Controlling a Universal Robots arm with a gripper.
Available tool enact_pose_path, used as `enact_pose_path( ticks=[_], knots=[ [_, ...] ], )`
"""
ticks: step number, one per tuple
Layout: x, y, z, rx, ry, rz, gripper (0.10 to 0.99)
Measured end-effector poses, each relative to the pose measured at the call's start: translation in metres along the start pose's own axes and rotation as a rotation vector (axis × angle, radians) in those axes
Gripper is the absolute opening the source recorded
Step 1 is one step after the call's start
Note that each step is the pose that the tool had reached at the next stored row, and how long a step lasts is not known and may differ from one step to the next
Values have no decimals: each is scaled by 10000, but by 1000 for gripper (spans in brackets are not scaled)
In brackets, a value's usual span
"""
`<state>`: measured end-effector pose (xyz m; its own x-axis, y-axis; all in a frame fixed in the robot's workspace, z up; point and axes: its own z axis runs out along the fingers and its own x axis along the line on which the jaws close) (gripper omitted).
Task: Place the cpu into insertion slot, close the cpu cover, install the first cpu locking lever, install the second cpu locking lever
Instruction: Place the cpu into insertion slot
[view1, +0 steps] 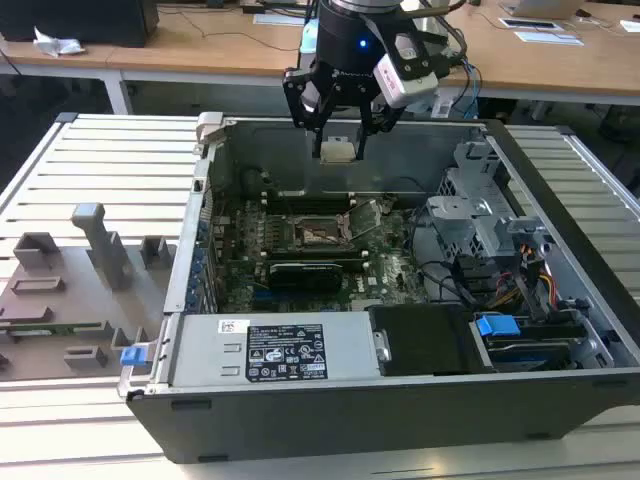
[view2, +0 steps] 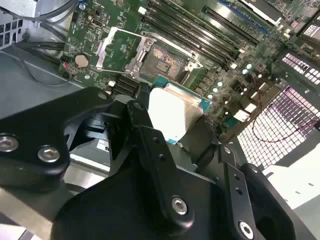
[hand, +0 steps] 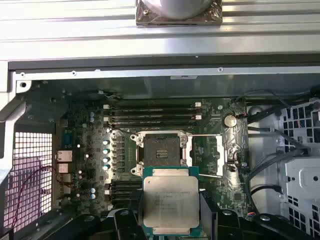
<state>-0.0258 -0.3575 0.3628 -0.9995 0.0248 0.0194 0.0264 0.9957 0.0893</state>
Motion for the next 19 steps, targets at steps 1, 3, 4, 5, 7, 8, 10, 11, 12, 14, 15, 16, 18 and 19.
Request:
enact_pose_path(
  ticks=[1, 3, 4, 5, 7, 8, 10, 11, 12, 14, 15, 16, 18, 19],
  knots=[
    [-1, -2, 29, 29, -2, 0, 541],
    [-1, -5, 61, 37, -1, 0, 541],
    [-2, -7, 79, 38, -1, 0, 541],
    [-2, -8, 92, 42, -1, 0, 541],
    [-2, -11, 117, 44, -2, 0, 541],
    [-3, -12, 135, 44, -1, 0, 541],
    [-4, -15, 168, 43, -2, 0, 541],
    [-4, -17, 188, 44, -2, 0, 541],
    [-4, -19, 213, 43, -2, 0, 541],
    [-5, -24, 267, 45, -1, 0, 541],
    [-6, -25, 280, 44, -1, 0, 541],
    [-6, -26, 290, 43, -2, 0, 541],
    [-6, -27, 306, 43, -1, 0, 541],
    [-6, -29, 320, 43, -1, 0, 541]
  ],
)
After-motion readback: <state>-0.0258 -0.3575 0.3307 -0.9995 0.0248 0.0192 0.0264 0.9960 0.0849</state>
